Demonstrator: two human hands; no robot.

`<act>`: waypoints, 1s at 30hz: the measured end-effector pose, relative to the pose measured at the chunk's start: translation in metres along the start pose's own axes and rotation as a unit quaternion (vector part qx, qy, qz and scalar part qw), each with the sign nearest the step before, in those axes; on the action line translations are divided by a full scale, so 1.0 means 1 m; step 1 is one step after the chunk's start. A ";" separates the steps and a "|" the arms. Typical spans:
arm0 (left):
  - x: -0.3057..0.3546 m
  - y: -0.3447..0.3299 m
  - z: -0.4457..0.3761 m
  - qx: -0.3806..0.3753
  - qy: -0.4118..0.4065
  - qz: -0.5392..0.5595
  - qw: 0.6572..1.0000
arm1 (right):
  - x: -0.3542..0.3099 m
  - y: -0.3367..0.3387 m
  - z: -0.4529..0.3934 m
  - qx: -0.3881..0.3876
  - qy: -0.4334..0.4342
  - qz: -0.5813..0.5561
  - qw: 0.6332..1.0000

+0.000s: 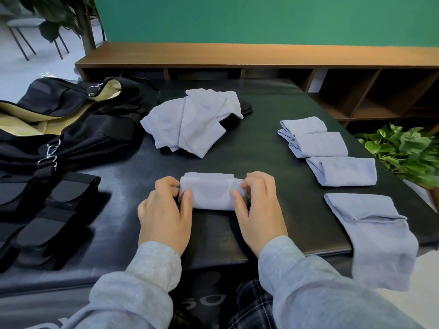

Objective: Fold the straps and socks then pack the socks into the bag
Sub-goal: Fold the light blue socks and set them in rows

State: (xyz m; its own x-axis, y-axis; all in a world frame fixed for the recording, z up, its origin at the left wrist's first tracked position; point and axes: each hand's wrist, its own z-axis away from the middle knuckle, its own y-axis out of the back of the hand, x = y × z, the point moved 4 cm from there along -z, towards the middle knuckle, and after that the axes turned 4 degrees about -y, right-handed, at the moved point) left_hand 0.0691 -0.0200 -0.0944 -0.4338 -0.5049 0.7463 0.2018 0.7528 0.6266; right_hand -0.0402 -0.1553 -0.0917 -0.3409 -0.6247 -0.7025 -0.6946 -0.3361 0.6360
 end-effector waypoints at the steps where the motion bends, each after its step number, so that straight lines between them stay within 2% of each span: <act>1: 0.000 0.000 0.000 0.000 -0.003 -0.004 1.000 | 0.001 -0.001 0.000 0.000 0.003 0.007 1.000; 8: 0.005 -0.001 -0.002 0.001 -0.072 -0.078 0.994 | -0.001 -0.003 -0.003 -0.059 0.004 0.082 0.995; 12: 0.003 -0.005 -0.002 -0.036 -0.082 -0.119 0.989 | -0.004 -0.005 -0.003 -0.086 0.004 0.110 0.990; 17: 0.005 -0.011 -0.002 -0.060 -0.107 -0.179 0.976 | -0.004 -0.004 -0.003 -0.071 0.003 0.113 0.991; 19: 0.005 -0.014 -0.001 -0.068 -0.126 -0.214 0.966 | -0.003 -0.005 -0.002 -0.061 0.001 0.102 0.993; 21: 0.008 -0.020 0.001 -0.098 -0.184 -0.255 0.944 | -0.001 -0.007 -0.001 -0.053 0.012 0.088 0.995; 24: 0.013 -0.028 0.001 -0.147 -0.268 -0.295 0.905 | 0.006 -0.007 -0.002 -0.070 -0.037 0.035 0.996; 25: 0.014 -0.028 0.001 -0.167 -0.266 -0.297 0.902 | 0.005 -0.007 -0.002 -0.080 -0.039 0.039 0.995; 30: 0.010 -0.028 -0.002 -0.161 -0.210 -0.275 0.924 | -0.006 -0.007 0.000 -0.079 0.021 0.098 0.992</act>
State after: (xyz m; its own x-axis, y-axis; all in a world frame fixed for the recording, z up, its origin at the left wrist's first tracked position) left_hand 0.0607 -0.0470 -0.1047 -0.8379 -0.5141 0.1836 0.0702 0.2321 0.9702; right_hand -0.0332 -0.1493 -0.0914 -0.4298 -0.7169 -0.5489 -0.5088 -0.3099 0.8032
